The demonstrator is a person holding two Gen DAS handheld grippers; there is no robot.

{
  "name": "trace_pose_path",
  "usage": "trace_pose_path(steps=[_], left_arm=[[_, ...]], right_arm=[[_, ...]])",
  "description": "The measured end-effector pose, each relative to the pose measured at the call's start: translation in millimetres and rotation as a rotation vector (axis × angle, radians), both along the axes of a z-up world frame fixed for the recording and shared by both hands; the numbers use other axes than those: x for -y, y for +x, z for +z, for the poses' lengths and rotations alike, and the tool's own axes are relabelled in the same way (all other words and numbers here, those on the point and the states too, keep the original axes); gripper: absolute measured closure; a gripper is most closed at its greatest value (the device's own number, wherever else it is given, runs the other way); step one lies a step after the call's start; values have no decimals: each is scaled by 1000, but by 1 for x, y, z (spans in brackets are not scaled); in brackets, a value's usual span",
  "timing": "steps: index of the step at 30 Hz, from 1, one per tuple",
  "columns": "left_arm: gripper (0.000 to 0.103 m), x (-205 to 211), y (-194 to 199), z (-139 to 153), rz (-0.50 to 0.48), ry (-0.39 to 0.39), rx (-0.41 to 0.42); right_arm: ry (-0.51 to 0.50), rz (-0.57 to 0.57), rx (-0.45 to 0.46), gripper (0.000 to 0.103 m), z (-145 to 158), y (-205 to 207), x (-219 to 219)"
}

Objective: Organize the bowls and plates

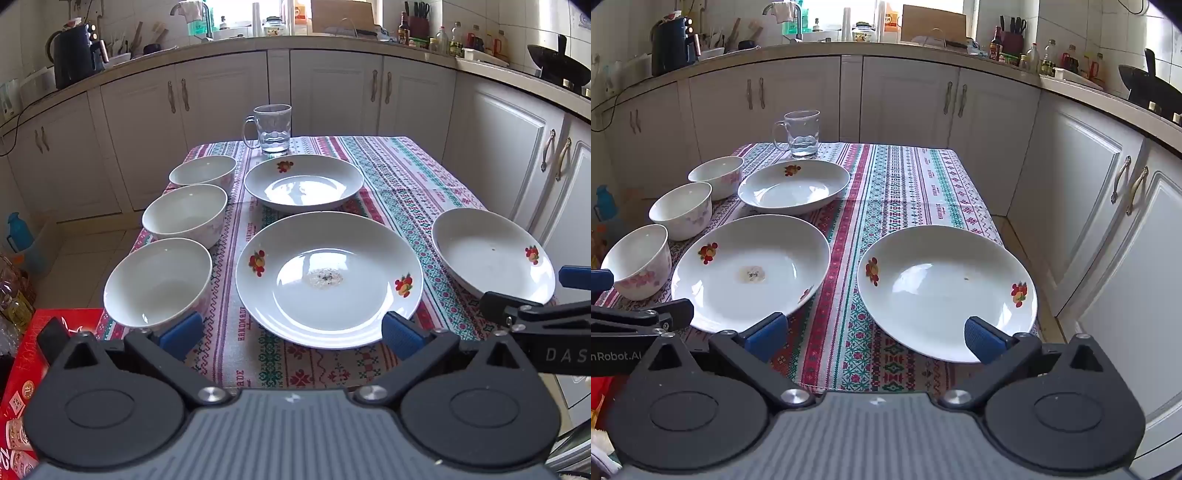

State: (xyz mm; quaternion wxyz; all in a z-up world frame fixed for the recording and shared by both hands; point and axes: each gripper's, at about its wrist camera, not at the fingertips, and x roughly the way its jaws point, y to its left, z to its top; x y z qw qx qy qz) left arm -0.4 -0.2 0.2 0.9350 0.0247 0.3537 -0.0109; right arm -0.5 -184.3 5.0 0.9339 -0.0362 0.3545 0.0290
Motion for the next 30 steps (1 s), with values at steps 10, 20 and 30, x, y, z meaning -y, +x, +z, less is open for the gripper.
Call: trace_pose_path(steps=[10,20,30], left_arm=[[1,-4,1,6,9,0,-5],[1,-3,-3,3,19,-6,8],[1,-3,-4,3,20,-6,8]], right_arm=[[-1,7,7,0,2,-4,-2],[-13,12,18,0,4,-4,-5],[-16,13,21,0,4,-5,-5]])
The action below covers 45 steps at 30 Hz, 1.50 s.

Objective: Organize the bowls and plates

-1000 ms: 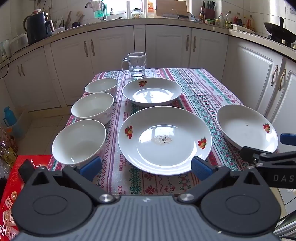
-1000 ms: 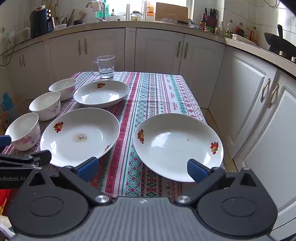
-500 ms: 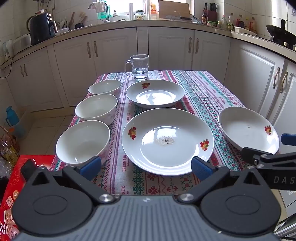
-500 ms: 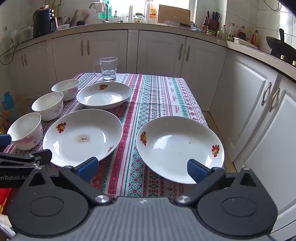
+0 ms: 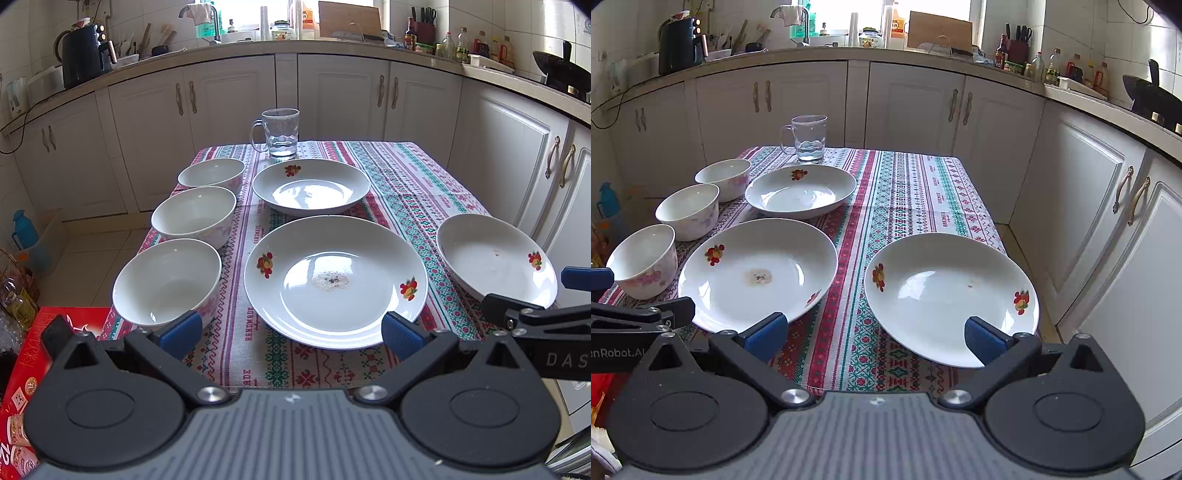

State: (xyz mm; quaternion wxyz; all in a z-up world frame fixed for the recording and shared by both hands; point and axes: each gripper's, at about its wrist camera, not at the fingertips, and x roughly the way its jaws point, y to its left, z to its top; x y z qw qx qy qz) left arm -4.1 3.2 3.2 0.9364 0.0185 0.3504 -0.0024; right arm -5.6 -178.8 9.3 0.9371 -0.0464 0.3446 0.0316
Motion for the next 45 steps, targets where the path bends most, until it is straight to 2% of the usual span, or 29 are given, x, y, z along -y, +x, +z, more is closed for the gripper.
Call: trace_pose_path(steps=[45], left_arm=[[1,-2,-1,-1,19,-11,1]], right_arm=[[-17,15,14,0,2,-2,-4]])
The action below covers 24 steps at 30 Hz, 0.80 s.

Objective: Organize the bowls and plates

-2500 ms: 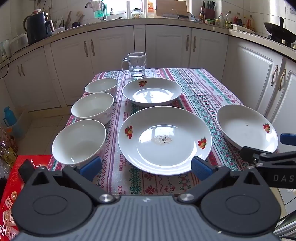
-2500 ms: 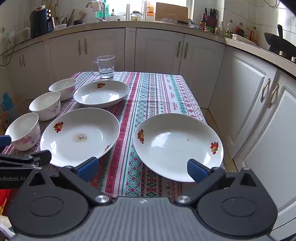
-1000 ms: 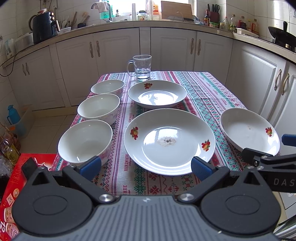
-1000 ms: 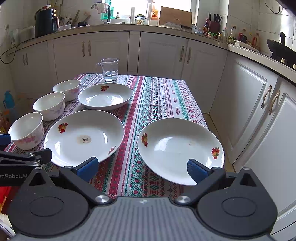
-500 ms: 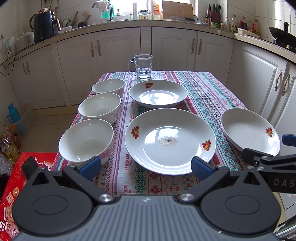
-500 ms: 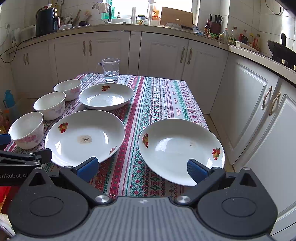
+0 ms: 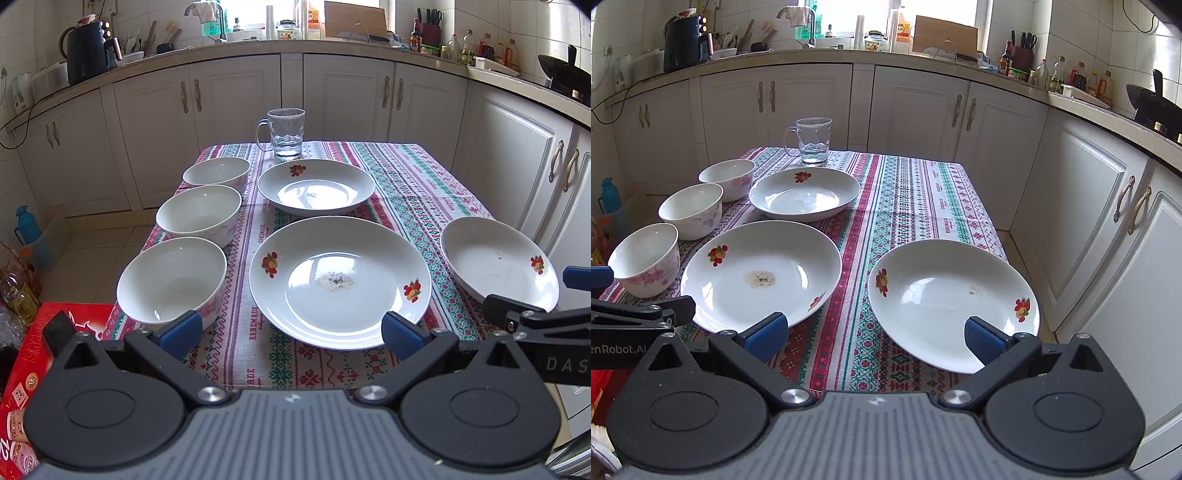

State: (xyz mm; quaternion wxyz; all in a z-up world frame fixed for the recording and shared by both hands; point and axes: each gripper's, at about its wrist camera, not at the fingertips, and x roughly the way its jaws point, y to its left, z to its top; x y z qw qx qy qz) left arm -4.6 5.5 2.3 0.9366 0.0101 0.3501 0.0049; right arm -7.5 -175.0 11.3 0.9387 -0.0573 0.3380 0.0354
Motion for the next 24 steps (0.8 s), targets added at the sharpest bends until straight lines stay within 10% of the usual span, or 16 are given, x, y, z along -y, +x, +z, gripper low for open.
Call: trace_pose_path(steps=[24], left_arm=[[1,5,10,6,-72,-37,17]], right_arm=[[13,5,44,0,6,2,12]])
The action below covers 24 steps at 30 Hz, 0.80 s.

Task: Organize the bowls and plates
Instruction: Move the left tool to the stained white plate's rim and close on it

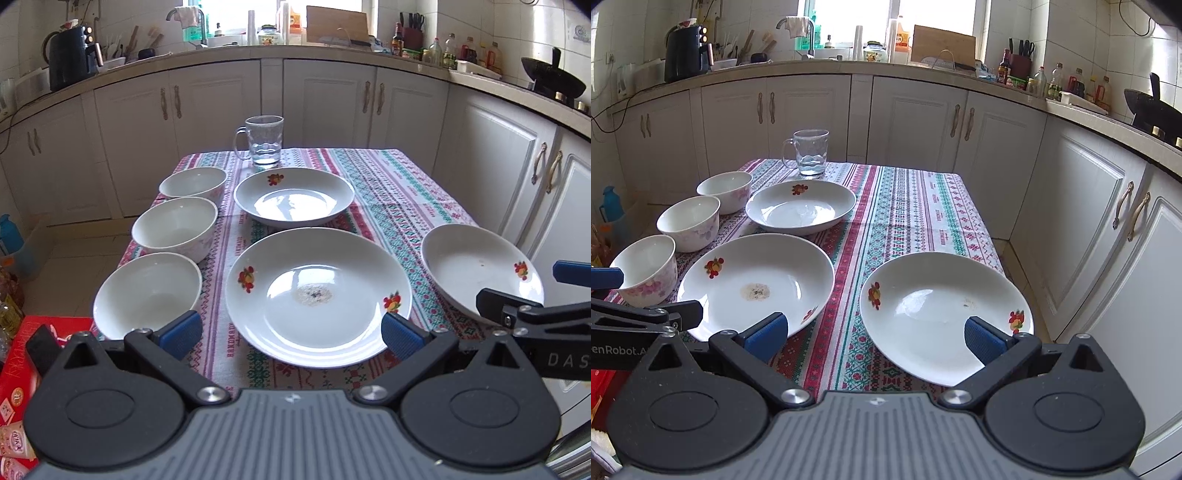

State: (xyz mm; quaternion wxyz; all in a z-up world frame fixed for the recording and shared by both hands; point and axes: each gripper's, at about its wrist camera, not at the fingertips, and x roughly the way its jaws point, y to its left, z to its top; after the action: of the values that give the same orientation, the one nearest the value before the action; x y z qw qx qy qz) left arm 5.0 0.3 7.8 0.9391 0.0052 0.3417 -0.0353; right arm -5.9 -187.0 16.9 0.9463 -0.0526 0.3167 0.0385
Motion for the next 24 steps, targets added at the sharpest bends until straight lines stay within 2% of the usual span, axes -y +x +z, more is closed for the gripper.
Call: trace_pose_path(steps=[11,14,16,20,24], left_arm=[[1,5,24,17,-99,-21,64],[1,5,35,19,-124,-47,58],[1,3,43,18,-134,-86,38],[1,6,57,13,-146,-84,21],[1,7,68,5,-182,-134,-17]], right_arm=[[-4,27,69,0,11,4,33],[-28,42,78,0,8,5,48],[-39,47,69,0,4,5,58],[-48,58,30,0,-10,8,76],[-33,87,-24,0,-30,9,84]])
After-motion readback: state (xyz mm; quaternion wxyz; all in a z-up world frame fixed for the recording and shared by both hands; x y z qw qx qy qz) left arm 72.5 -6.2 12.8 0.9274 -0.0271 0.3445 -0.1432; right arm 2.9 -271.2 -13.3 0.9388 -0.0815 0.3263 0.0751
